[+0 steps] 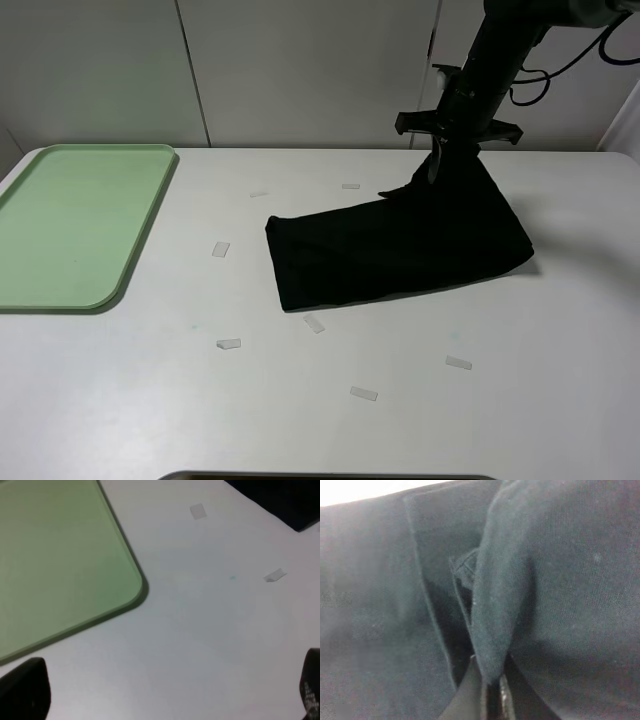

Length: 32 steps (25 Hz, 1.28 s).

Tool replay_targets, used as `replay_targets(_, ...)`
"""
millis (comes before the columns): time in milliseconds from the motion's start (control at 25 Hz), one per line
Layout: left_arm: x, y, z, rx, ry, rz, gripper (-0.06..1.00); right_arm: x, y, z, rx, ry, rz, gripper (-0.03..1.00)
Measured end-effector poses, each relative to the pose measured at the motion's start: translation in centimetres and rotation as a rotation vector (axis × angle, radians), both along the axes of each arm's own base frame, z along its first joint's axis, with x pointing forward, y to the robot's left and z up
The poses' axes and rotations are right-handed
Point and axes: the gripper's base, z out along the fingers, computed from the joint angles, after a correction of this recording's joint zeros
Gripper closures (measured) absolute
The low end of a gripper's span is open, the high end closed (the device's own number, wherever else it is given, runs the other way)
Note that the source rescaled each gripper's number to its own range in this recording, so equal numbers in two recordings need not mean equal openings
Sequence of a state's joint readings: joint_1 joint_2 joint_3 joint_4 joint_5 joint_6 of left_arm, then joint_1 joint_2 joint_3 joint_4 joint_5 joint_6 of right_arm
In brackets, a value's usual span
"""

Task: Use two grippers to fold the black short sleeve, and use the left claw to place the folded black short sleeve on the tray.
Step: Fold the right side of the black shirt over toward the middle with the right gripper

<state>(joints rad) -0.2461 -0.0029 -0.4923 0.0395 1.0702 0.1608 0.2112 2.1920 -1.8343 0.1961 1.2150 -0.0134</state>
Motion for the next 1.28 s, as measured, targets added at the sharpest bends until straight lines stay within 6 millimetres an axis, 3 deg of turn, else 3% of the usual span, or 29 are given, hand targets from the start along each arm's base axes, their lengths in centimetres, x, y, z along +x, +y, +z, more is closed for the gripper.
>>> replay_targets(440, 0.0, 0.0, 0.0, 0.0, -0.001, 0.0, -0.06, -0.4, -0.4, 1.2, -0.031, -0.034, 0.038, 0.97)
replay_targets(880, 0.0, 0.0, 0.0, 0.0, -0.001, 0.0, -0.06, -4.6, -1.4, 2.7, -0.055, -0.001, 0.054, 0.97)
replay_targets(1280, 0.0, 0.0, 0.0, 0.0, -0.001, 0.0, -0.06, -3.9, -0.2, 1.7, 0.029, -0.102, 0.011, 0.97)
